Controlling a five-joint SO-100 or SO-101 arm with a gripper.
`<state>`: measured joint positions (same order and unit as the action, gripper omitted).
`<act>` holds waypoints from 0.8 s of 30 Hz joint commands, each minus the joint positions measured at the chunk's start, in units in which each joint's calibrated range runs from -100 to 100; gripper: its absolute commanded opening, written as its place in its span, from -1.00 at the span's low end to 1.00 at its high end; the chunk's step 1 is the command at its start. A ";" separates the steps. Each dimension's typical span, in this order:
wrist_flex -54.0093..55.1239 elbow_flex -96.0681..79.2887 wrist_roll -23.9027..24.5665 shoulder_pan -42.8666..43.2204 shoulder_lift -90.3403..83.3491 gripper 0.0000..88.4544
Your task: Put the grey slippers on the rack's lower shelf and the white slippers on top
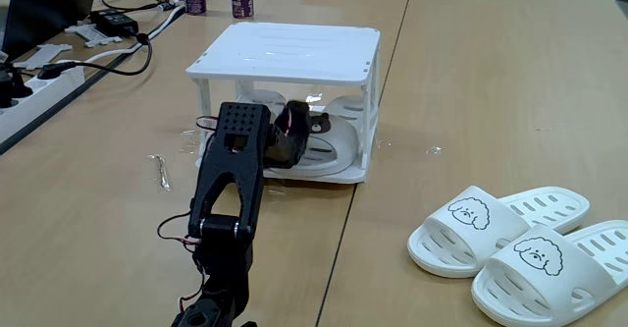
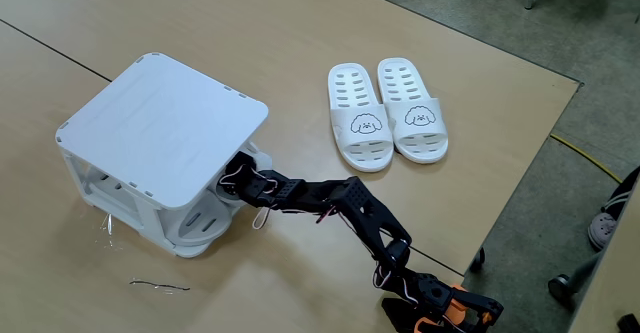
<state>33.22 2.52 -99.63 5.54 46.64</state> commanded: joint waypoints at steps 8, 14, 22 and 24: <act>0.26 -28.81 -0.37 0.05 -30.19 -0.38; 0.34 -51.46 -0.37 -0.86 -48.62 -0.38; 11.99 -87.09 -0.37 -21.91 -76.80 -0.39; 13.72 -89.71 -0.37 -27.75 -76.80 -0.40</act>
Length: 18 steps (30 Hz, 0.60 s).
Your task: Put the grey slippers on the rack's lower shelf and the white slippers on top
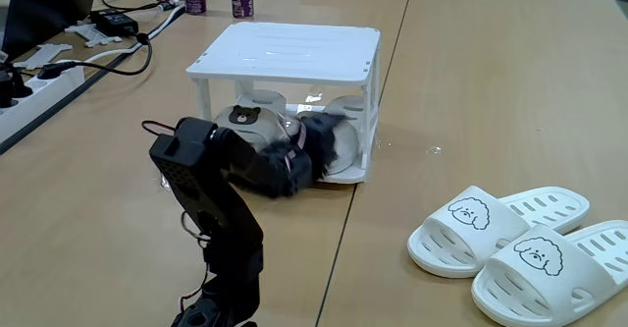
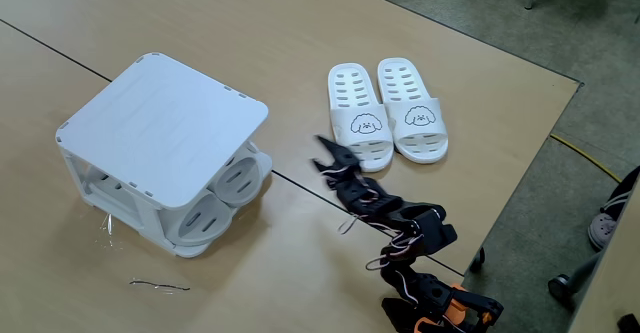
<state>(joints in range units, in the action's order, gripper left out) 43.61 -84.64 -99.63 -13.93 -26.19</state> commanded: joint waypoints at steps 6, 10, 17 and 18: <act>4.54 -10.22 -0.37 -17.73 -0.70 -0.81; 7.73 -13.65 -0.37 -19.70 3.17 -0.98; 14.12 0.87 -0.37 -19.70 25.13 -0.75; 15.50 3.94 -0.37 -19.70 28.42 -0.70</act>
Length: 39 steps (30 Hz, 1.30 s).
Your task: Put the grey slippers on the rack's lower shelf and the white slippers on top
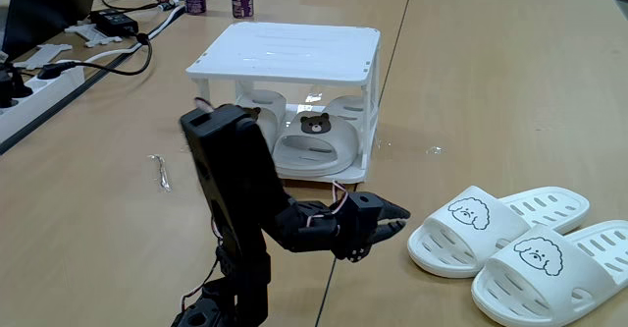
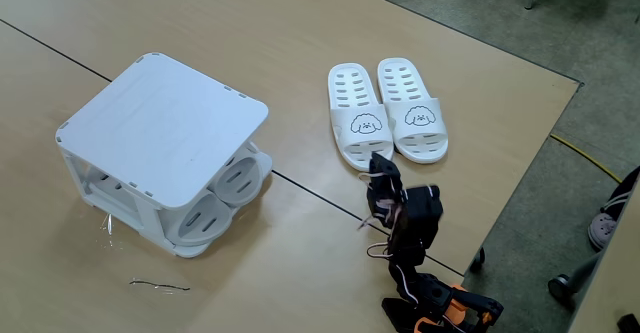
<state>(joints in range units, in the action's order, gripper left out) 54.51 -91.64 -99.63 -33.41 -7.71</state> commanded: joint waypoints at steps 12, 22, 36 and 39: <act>5.98 43.79 -0.37 -0.39 32.32 -0.35; 5.89 73.11 -0.37 -2.61 51.09 -0.52; -28.62 78.97 -0.37 -7.38 6.15 -0.98; -38.11 79.51 -0.37 -7.79 -5.71 -0.98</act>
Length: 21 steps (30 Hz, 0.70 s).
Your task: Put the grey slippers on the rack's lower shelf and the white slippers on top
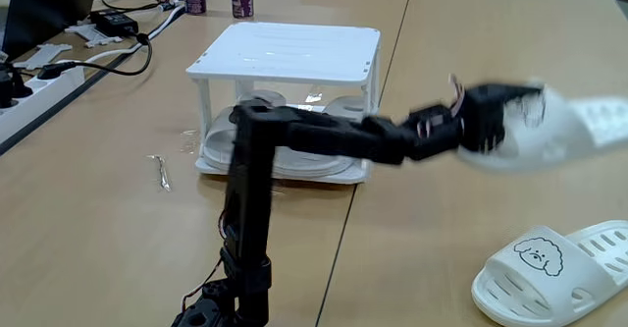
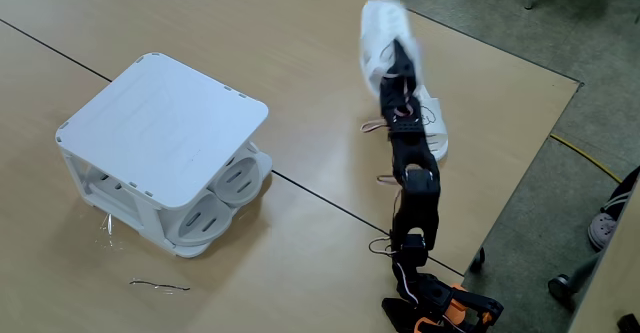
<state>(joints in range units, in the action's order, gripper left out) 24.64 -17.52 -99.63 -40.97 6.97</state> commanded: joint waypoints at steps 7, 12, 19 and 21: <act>-20.41 5.39 -0.37 16.80 -42.85 -0.98; -30.33 4.57 -0.37 38.75 -51.86 -0.98; -30.33 -1.74 -0.37 61.62 -50.68 -0.98; -29.98 -2.46 -0.37 63.34 -46.64 -0.98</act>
<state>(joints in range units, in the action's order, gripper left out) -5.75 -20.22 -99.63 18.80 -41.86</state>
